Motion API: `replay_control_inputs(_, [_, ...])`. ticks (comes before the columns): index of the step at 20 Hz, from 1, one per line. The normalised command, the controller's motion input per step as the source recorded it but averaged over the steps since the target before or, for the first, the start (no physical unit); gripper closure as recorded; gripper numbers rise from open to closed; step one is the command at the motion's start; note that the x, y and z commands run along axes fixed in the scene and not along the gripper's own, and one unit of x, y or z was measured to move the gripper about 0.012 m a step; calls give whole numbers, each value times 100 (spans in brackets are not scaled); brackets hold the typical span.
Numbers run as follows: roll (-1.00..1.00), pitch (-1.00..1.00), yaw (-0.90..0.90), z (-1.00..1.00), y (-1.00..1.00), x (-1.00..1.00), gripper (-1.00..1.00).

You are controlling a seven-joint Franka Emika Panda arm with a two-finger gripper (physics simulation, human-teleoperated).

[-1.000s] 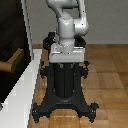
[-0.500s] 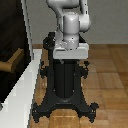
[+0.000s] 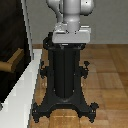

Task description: Open the door by pressing down and pulling on the handle.

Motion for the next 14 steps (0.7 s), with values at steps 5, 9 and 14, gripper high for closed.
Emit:
replay_control_inputs(5, [0,0,0,60,-20,0,-100])
replay_control_inputs(9, [0,0,0,0,-50,0,-100])
replay_control_inputs(14, [0,0,0,0,-80,0,-100])
